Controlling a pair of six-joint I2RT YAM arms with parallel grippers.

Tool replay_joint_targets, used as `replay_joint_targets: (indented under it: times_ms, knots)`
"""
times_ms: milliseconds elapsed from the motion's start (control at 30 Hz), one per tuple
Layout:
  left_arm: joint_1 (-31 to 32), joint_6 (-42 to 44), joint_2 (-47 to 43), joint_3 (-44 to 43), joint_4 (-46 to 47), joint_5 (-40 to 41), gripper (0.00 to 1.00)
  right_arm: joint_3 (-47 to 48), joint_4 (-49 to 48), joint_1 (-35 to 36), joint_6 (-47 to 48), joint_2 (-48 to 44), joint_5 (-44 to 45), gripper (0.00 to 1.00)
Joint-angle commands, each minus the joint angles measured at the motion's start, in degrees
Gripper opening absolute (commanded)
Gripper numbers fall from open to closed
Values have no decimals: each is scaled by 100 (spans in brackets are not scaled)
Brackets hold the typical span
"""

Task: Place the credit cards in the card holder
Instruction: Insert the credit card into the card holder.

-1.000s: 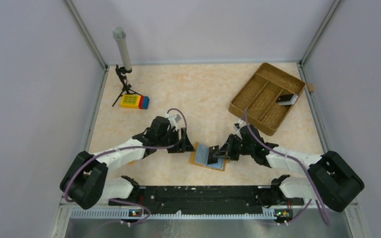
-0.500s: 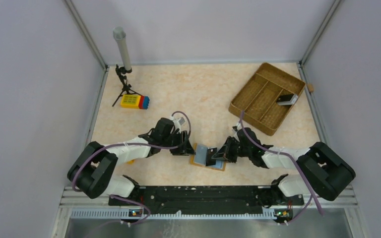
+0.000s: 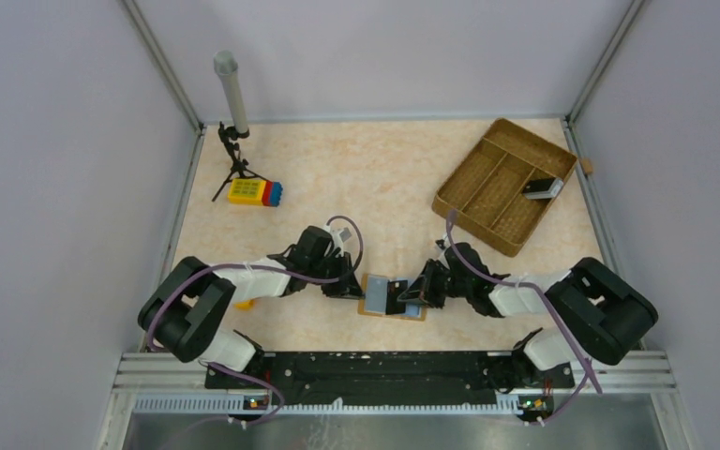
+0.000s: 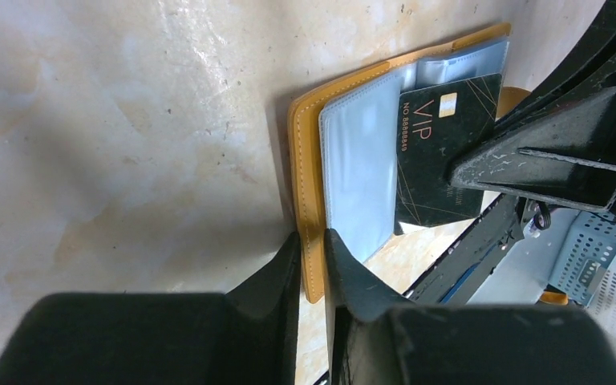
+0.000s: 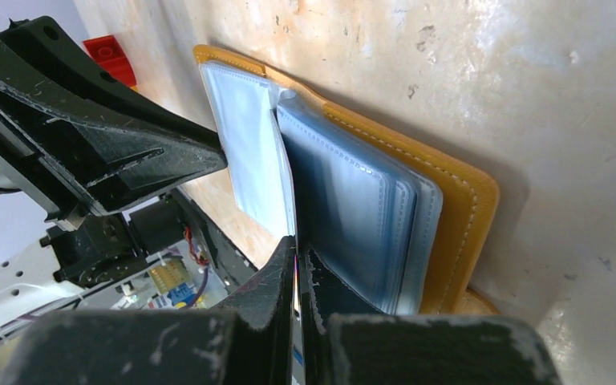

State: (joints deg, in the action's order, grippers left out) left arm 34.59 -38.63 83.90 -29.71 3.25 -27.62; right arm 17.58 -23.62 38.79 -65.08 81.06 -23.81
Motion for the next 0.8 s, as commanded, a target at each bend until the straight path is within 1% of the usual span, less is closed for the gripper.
replay_joint_targets:
  times_ms: [0,533,633,767]
  knots:
    - [17,150,110,28,229,51,16,-9,-111,94,199,214,179,0]
    - [14,231,133,-51,38,158,9,-10,-514,231,161,633,513,0]
    - [15,257,136,-60,-11,199,7,20,-382,228,215,590,593,0]
    - [20,285,149,-69,-60,254,4,148,150,227,424,383,801,0]
